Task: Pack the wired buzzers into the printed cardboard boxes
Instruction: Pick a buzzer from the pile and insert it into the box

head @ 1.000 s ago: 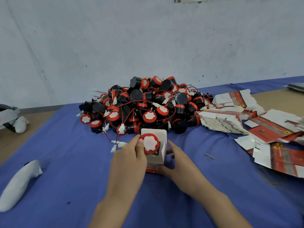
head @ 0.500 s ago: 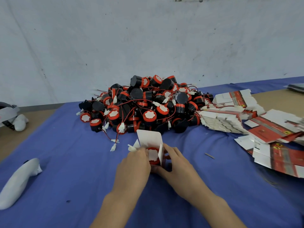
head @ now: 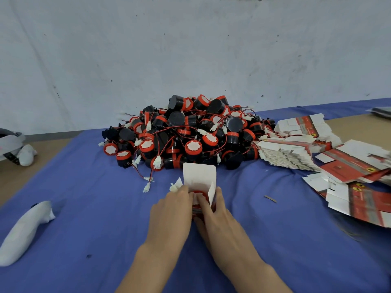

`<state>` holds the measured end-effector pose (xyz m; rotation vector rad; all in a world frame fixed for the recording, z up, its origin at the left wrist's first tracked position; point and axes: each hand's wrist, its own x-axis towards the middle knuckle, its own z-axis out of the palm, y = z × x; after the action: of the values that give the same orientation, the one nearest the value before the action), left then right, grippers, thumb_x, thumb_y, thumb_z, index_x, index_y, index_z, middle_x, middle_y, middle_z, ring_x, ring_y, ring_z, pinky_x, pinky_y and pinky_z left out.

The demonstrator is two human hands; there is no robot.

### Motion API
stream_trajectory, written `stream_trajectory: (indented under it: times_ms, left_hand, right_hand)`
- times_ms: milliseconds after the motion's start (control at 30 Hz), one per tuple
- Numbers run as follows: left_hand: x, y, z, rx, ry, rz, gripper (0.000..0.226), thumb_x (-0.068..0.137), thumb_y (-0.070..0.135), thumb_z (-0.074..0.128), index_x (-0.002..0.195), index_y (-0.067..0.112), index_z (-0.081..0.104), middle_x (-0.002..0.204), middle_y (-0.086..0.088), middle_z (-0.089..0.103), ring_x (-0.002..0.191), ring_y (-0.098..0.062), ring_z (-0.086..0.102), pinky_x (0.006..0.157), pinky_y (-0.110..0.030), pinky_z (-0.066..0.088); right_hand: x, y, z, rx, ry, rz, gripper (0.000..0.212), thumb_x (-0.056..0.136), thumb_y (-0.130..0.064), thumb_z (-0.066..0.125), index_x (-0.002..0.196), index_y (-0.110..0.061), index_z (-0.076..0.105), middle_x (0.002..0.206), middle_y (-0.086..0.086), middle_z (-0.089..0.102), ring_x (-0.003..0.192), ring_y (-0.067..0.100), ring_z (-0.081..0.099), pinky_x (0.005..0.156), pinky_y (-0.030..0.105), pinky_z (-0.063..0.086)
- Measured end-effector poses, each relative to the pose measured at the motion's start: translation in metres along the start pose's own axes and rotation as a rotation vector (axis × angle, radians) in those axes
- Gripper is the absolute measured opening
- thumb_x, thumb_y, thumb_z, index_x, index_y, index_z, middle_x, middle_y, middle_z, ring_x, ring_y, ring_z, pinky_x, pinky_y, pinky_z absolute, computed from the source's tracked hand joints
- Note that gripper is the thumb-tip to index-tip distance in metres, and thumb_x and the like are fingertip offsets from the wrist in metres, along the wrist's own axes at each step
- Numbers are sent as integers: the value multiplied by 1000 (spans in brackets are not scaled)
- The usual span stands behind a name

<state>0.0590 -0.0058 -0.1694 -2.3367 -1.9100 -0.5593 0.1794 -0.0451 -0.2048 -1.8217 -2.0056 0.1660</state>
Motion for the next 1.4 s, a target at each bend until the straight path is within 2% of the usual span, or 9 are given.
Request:
stream_trajectory:
  times_ms: [67,233,367,500,600,733,1000,1233,1400]
  left_hand:
    - [-3,-1,-2,27,-1,20,17,106,26,37,110,27,54,85,6,61,75,-14,60,62,-30,51]
    - [-16,-5,-22,-89,154,9,36,106,39,32,139,36,45,61,6,51,57,-11,54,50,-27,45]
    - [-17,-15,-36,-270,315,-31,48,99,49,36,141,29,48,101,7,62,77,-17,65,59,-40,55]
    - [-9,-26,-25,-517,227,-81,50,102,47,42,149,29,41,133,9,52,115,-13,57,90,-38,52]
    - [0,-28,-19,-649,236,-47,39,102,38,48,140,31,51,123,18,58,117,-10,54,98,-38,50]
    - [8,-25,-13,-696,260,-5,29,100,36,56,128,37,52,107,25,56,113,-3,51,87,-23,45]
    - [3,-33,-14,-402,288,161,15,97,20,60,111,23,62,109,15,59,101,-7,48,88,-36,50]
    - [-1,-40,-22,-78,370,464,26,78,7,82,101,15,74,95,3,71,96,-21,66,79,-41,57]
    - [-2,-40,-16,-57,322,422,20,79,10,82,95,16,73,87,5,71,89,-23,68,76,-39,56]
  right_hand:
    - [1,-1,-2,-1,35,3,48,107,-33,40,151,-38,21,154,1,18,113,18,59,69,25,45]
    - [1,-2,-5,36,51,-29,43,107,-37,39,148,-37,27,144,-2,24,113,17,57,77,32,55]
    - [1,-1,-5,22,52,-30,40,107,-42,37,146,-36,28,143,-1,22,112,17,57,71,26,49]
    - [1,1,-4,12,67,-41,42,107,-44,38,148,-37,28,147,-1,20,115,16,57,77,26,53]
    - [1,1,-3,21,76,-47,43,107,-43,38,148,-37,28,147,-1,21,116,16,57,80,28,55]
    - [0,2,-3,15,90,-63,43,107,-43,39,148,-36,28,147,0,22,116,15,56,79,27,55]
    - [0,3,-5,-5,89,-65,44,107,-45,38,149,-36,27,149,-2,20,118,14,55,78,25,52]
    - [0,2,-6,-1,78,-66,46,107,-44,37,151,-36,24,153,-2,17,123,14,54,83,24,52]
    - [0,2,-6,3,72,-62,47,107,-43,37,152,-35,24,154,-2,15,124,14,53,86,25,51]
